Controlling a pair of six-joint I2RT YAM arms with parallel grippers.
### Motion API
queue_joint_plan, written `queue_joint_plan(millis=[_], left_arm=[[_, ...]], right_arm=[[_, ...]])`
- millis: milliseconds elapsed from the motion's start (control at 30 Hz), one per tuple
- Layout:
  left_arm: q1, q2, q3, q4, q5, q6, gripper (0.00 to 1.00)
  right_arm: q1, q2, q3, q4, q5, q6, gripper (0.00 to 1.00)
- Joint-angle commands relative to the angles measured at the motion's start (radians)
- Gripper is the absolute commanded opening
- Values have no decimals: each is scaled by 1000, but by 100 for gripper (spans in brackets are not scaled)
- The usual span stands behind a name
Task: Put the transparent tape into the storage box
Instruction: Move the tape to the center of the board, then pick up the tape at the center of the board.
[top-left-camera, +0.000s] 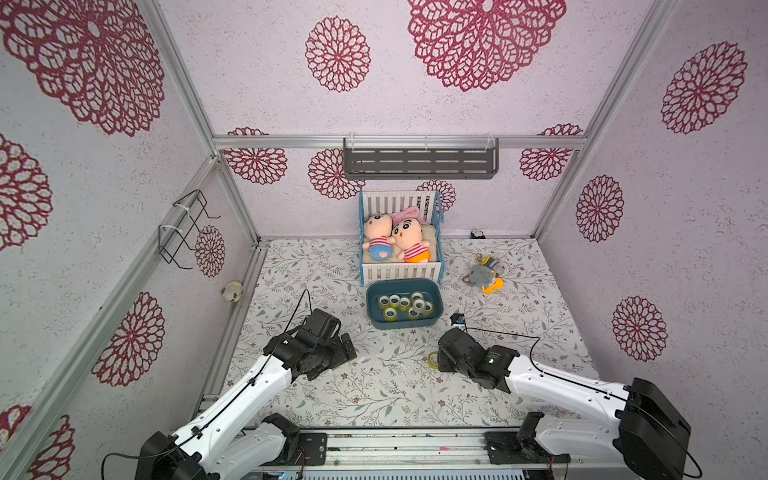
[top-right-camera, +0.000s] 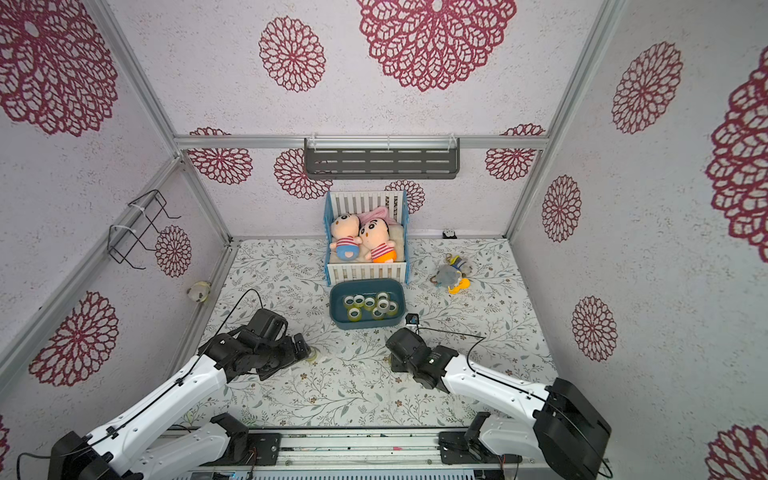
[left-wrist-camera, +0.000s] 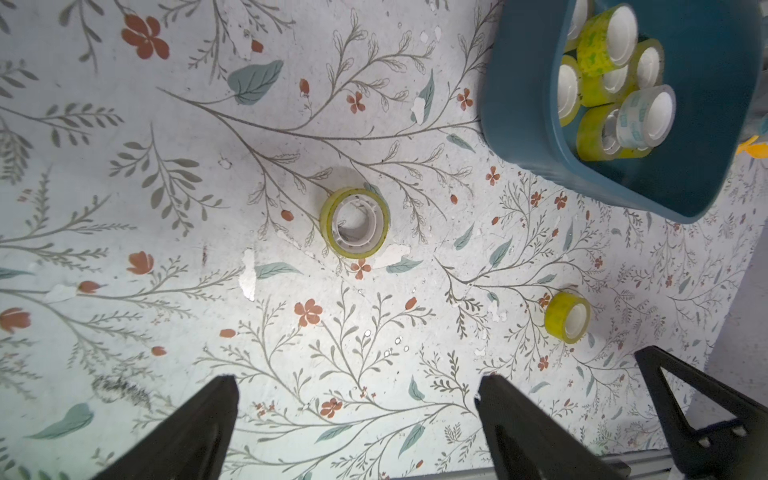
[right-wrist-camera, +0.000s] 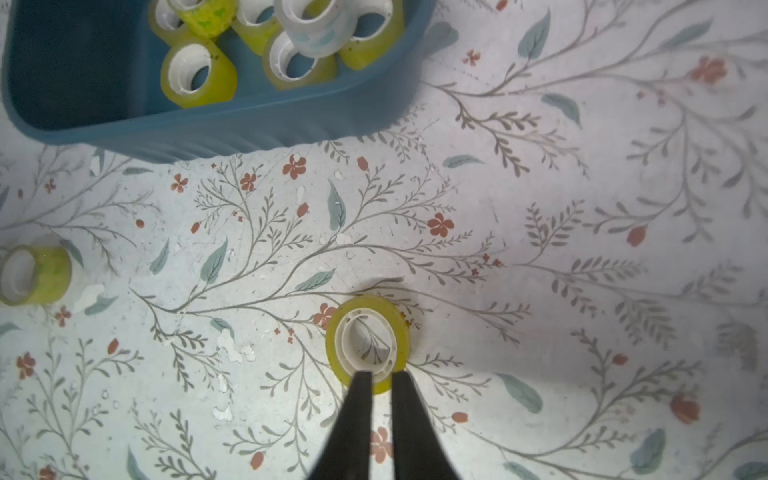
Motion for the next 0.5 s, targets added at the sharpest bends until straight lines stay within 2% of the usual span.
queue_joint_plan(millis=[0, 100, 467], left_arm=[[5, -15, -14, 26, 15, -7, 97], [5, 14, -23, 53, 52, -4, 97], [4, 150, -26, 122, 95, -6, 97]], right_arm=[[-16, -18, 0, -4, -10, -38, 50], [-41, 4, -6, 7, -53, -51, 58], [-84, 112, -13, 91, -158, -75, 60]])
